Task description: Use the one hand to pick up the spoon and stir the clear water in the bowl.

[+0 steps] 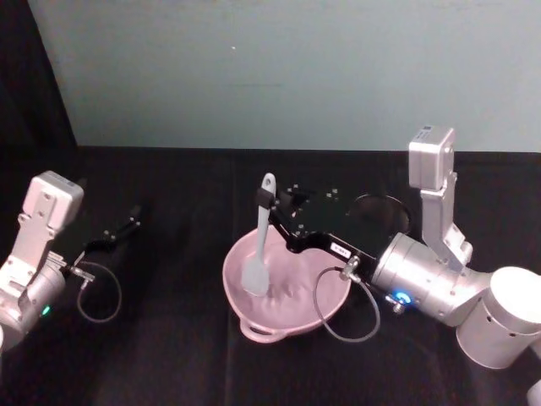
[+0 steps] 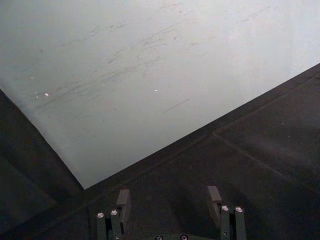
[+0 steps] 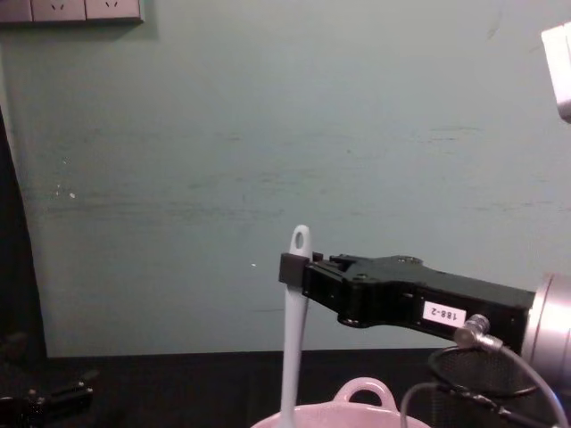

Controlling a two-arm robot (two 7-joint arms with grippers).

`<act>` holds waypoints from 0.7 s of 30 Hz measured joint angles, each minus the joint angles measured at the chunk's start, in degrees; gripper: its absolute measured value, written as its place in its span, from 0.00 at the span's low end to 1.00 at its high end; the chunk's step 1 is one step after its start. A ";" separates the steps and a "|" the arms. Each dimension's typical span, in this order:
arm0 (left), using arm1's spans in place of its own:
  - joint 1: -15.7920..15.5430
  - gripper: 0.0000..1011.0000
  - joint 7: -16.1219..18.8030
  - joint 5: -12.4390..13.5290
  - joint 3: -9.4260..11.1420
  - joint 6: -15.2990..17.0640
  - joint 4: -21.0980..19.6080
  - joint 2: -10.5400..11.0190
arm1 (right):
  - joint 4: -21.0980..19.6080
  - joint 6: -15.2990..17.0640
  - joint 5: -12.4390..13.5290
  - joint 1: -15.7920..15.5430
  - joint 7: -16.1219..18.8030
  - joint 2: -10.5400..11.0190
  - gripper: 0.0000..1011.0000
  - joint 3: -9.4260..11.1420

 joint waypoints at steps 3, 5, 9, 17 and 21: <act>0.00 0.99 0.00 0.00 0.00 0.00 0.00 0.00 | 1.11 -0.32 1.69 0.42 0.57 -0.61 0.12 -0.11; 0.00 0.99 0.00 0.00 0.00 0.00 0.00 0.00 | 2.12 -0.46 2.62 0.88 0.68 -0.98 0.12 -0.17; 0.00 0.99 0.00 0.00 0.00 0.00 0.00 0.00 | 3.79 -0.51 3.24 1.79 0.04 -1.30 0.12 -0.20; 0.00 0.99 0.00 0.00 0.00 0.00 0.00 0.00 | 4.68 0.60 1.45 2.40 -4.38 -0.58 0.12 0.59; 0.00 0.99 0.00 0.00 0.00 0.00 0.00 0.00 | 2.84 0.60 -1.88 1.59 -7.47 0.61 0.12 1.25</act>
